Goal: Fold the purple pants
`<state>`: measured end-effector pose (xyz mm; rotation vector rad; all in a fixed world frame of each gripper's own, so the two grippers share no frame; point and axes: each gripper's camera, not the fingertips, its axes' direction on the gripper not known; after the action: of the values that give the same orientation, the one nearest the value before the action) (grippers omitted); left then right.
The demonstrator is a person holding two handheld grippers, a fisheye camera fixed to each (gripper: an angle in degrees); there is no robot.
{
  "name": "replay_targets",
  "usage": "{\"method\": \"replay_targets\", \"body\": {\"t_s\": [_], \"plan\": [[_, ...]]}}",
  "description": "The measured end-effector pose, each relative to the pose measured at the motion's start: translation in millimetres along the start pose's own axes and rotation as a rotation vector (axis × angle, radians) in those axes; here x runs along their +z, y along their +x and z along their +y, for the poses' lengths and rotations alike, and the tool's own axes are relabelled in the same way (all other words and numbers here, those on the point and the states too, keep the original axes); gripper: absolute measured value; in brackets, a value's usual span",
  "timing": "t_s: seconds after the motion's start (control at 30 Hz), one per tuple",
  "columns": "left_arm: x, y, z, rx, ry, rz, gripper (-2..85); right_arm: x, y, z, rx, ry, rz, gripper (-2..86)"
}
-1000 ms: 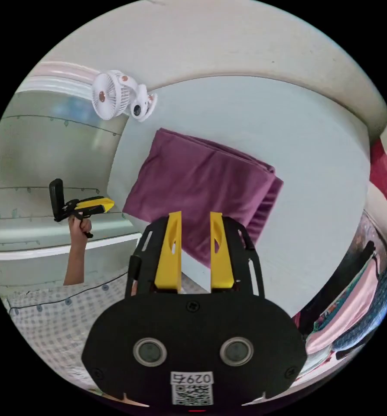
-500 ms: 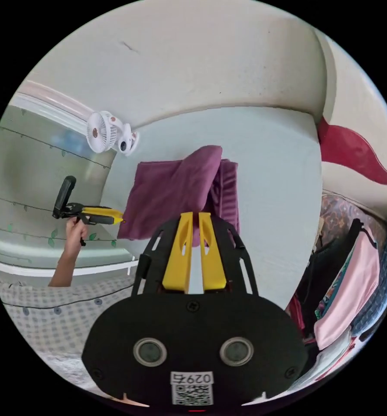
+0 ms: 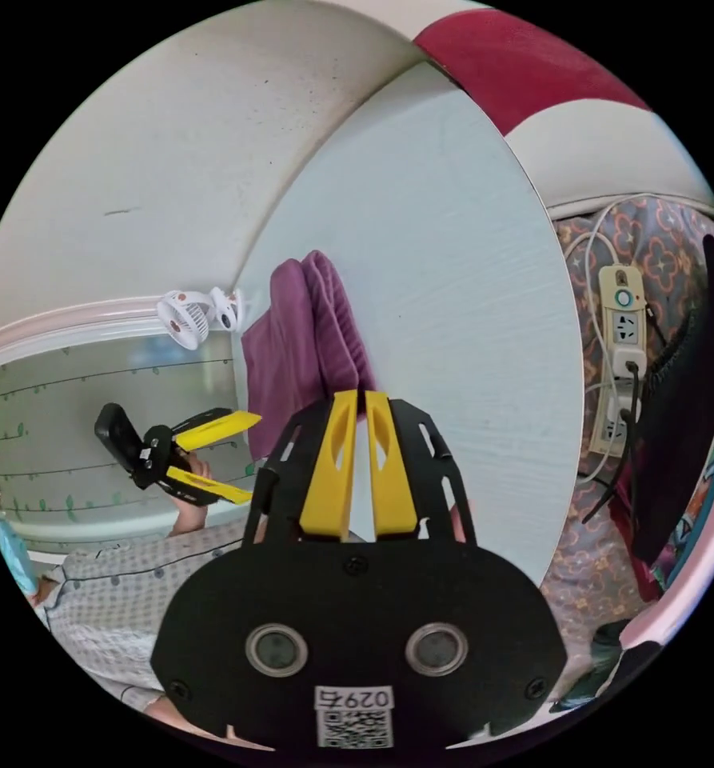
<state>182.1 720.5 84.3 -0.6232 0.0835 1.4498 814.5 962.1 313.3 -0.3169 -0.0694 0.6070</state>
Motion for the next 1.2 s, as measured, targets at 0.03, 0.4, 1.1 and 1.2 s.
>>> {"method": "replay_targets", "body": {"t_s": [0.03,0.4,1.1,1.2], "plan": [[7.5,16.0,-16.9,0.049,-0.021,-0.071,19.5,-14.9,4.4,6.8,0.012,0.048,-0.003,4.9],[36.2,29.3,-94.9,0.117,-0.093,-0.276,7.6,-42.1,39.9,26.8,0.093,0.015,-0.061,2.9],[-75.5,-66.8,-14.7,-0.092,0.221,0.134,2.0,-117.5,-14.2,86.7,-0.035,0.158,-0.026,2.9],[-48.8,-90.8,-0.3,-0.251,0.085,-0.035,-0.5,-79.4,-48.5,60.9,-0.166,0.056,-0.06,0.3]]}}
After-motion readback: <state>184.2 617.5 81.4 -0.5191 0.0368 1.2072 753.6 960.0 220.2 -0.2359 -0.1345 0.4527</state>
